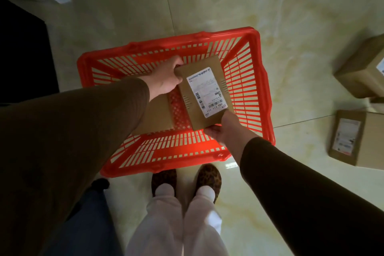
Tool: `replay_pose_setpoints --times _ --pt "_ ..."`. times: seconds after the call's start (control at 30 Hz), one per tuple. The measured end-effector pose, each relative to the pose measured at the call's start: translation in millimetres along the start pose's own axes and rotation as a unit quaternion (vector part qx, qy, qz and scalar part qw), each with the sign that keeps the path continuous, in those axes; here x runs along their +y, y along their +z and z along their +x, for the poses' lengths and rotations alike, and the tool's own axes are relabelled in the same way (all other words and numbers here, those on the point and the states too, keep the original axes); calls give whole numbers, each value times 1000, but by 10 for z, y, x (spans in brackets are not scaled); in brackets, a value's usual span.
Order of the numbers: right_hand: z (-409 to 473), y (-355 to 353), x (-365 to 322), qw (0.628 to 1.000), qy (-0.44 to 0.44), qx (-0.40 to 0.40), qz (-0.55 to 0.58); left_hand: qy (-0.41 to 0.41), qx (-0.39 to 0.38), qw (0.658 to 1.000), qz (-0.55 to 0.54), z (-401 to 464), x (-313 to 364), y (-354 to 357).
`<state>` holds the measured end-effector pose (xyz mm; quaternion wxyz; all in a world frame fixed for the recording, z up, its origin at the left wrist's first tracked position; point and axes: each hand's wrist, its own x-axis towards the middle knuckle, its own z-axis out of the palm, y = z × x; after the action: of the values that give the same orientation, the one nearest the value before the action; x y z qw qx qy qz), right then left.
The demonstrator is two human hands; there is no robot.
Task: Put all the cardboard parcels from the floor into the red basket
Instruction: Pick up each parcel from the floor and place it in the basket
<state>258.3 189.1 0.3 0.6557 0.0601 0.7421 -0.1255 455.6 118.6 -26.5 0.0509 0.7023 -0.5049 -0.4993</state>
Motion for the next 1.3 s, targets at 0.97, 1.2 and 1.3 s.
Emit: replay_pose_setpoints --times 0.97,1.2,1.3 --pt "-530 -55 -15 996 -31 -81 8 17 75 971 228 -613 -23 -50" --pt "-1182 -825 -196 978 -197 42 -44 -25 -18 989 141 -1209 954 125" --pt "-1401 -1329 -243 976 -201 71 -47 -15 -42 992 116 -1382 1431 340"
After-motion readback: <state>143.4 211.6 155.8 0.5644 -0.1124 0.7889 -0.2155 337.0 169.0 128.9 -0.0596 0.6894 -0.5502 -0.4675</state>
